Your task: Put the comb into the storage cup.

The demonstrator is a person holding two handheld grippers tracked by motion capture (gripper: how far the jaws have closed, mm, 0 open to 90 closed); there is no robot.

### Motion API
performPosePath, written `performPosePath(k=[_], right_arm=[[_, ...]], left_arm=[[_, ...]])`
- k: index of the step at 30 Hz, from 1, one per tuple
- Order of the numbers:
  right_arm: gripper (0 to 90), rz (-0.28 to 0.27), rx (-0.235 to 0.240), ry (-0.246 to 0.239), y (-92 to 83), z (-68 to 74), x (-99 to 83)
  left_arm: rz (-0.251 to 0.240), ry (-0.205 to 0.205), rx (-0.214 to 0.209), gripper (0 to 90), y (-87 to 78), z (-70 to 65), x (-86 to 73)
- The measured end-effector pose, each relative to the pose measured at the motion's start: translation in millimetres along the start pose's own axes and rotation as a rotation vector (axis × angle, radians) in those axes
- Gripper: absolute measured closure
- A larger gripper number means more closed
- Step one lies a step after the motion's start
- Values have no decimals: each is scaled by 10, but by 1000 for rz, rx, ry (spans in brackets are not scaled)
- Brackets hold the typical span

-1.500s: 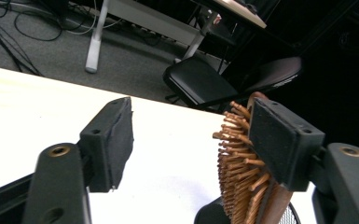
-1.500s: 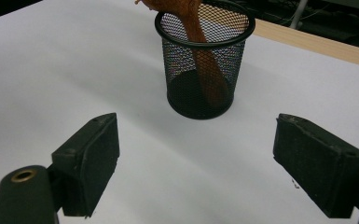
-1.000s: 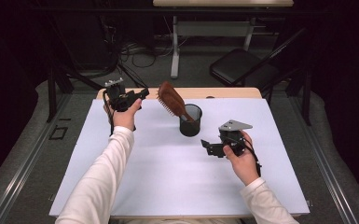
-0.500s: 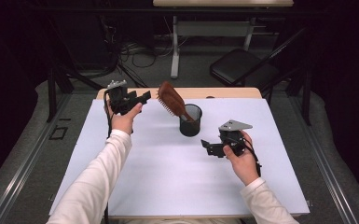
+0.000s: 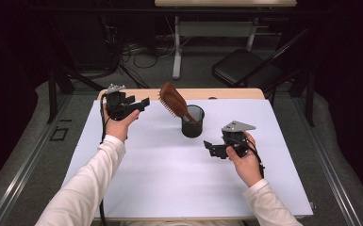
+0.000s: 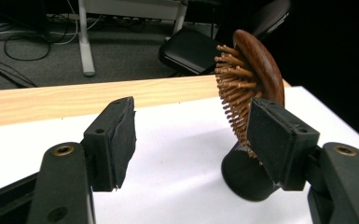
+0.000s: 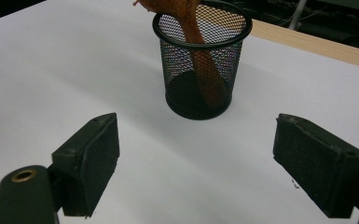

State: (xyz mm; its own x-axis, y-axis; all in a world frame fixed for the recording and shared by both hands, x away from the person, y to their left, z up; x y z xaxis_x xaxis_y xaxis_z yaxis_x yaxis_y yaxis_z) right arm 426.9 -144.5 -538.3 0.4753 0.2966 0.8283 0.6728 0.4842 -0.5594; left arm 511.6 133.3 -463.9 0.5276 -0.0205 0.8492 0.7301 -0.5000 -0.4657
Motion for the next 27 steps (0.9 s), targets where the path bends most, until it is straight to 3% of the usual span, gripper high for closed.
performPosePath(k=[12, 27], right_arm=[[143, -3, -1, -1, -2, -1, 2], [143, 3, -2, 0, 0, 5, -3]], left_arm=[[38, 44, -17, 234, -150, 9, -118], [70, 67, -96, 157, -350, -109, -311]])
Point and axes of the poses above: each handheld gripper's, and its own axes: y roughly forward along the jaws, x roughly out of its top, z roughly to its left, the point moved 9 cm from there along y, roughly forward along the jaws, and after that the axes turned 2 degrees about z, right-handed, at the moved point
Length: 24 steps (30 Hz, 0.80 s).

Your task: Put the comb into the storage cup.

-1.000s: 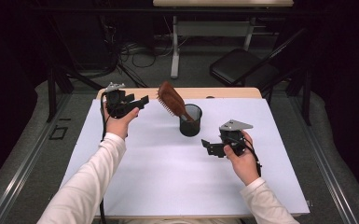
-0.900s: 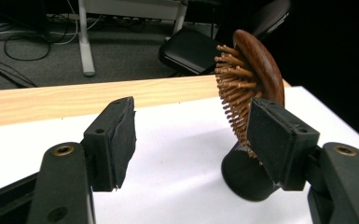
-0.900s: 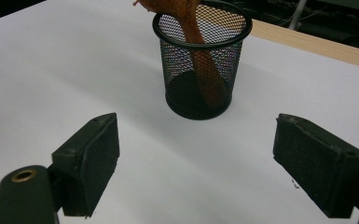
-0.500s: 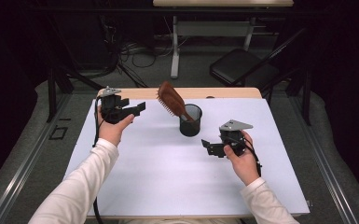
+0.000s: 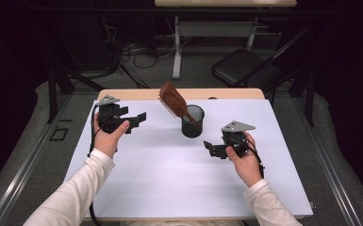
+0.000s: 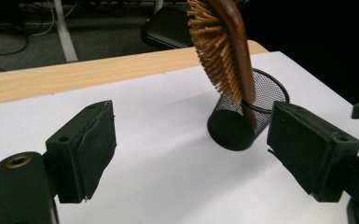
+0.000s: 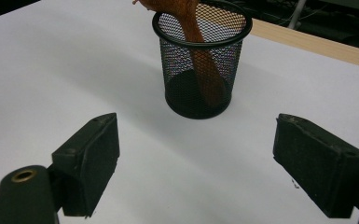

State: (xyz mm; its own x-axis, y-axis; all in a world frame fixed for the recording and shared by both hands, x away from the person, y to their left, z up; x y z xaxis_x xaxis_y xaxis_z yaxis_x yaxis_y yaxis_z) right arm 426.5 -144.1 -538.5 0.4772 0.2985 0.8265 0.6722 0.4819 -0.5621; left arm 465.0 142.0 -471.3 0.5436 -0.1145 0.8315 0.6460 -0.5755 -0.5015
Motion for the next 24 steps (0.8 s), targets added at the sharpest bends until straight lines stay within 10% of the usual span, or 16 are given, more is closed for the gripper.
performPosePath(k=[24], right_arm=[[143, 8, -17, -26, -1, 8, -14]], left_arm=[[5, 110, -120, 158, -115, -343, -431]])
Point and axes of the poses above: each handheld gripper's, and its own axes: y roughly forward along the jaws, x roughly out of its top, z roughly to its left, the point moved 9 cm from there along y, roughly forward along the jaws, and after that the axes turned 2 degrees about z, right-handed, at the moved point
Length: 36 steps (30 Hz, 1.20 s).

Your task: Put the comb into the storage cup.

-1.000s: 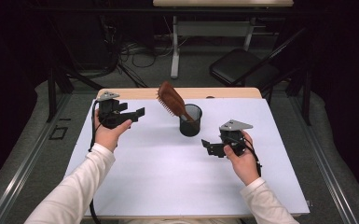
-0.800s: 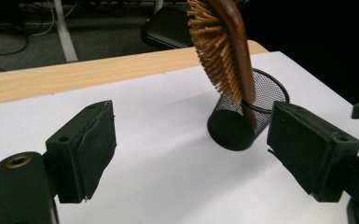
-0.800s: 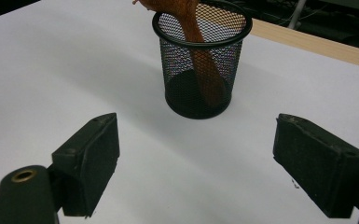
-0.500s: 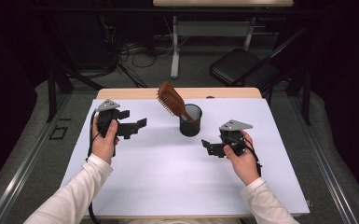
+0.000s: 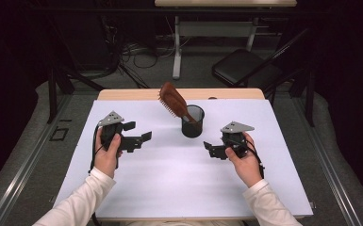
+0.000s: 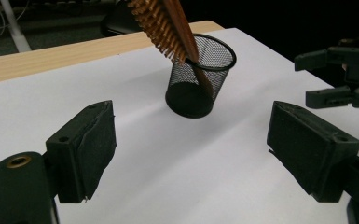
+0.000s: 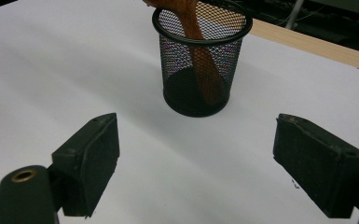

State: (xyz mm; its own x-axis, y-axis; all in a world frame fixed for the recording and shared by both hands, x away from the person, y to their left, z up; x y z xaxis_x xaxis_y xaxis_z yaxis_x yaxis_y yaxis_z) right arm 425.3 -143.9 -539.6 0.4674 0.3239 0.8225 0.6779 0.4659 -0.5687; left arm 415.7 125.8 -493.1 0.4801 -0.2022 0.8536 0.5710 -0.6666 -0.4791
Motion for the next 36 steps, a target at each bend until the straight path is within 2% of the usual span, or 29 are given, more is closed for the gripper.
performPosePath(k=[7, 15, 19, 26, 31, 36], right_arm=[[143, 6, -2, -29, -37, 74, 0], [142, 25, -15, -62, -124, 72, -79], [142, 15, -11, -72, -184, 94, -95], [142, 10, -1, -73, -247, 132, -179], [142, 12, -2, -64, -305, 107, -287], [142, 12, -18, -47, -357, 38, -401]], left_arm=[[-8, 34, -34, 157, -30, -48, -104], [-4, 59, -35, 157, -63, -26, -262], [-3, 67, -30, 157, -87, -15, -349], [-10, 58, -23, 157, -139, 9, -514], [-19, 45, -16, 157, -182, 41, -640], [-26, 9, -8, 157, -208, 92, -750]])
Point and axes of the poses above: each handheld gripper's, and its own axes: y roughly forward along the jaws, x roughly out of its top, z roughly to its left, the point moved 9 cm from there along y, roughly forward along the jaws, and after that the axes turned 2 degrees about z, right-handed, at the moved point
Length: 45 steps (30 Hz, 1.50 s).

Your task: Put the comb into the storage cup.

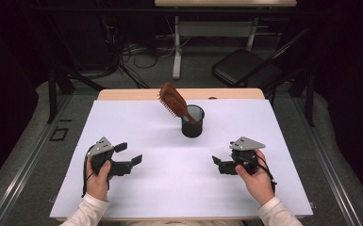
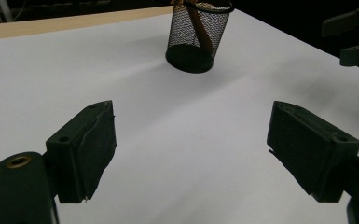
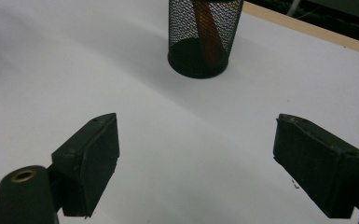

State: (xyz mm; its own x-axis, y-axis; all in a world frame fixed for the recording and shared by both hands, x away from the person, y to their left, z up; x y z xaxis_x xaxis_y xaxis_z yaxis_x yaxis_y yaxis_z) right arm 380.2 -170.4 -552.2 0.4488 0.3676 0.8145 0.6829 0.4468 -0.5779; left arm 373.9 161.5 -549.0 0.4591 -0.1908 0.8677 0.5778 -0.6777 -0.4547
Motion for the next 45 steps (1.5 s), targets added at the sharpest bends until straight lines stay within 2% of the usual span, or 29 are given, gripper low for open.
performPosePath(k=[9, 15, 22, 36, 45], right_arm=[[142, -14, -19, 44, -25, -106, -118], [142, -20, -37, 52, -24, -165, -157], [142, -34, -60, 84, -38, -265, -198], [142, -25, -86, 134, -3, -403, -324], [142, -21, -84, 174, 16, -448, -382]], left_arm=[[-21, -45, 38, 157, -61, 137, -90], [-29, -50, 63, 157, -88, 216, -135], [-45, -63, 72, 157, -117, 277, -147], [-51, -80, 93, 157, -131, 372, -194], [-51, -86, 101, 157, -131, 417, -221]])
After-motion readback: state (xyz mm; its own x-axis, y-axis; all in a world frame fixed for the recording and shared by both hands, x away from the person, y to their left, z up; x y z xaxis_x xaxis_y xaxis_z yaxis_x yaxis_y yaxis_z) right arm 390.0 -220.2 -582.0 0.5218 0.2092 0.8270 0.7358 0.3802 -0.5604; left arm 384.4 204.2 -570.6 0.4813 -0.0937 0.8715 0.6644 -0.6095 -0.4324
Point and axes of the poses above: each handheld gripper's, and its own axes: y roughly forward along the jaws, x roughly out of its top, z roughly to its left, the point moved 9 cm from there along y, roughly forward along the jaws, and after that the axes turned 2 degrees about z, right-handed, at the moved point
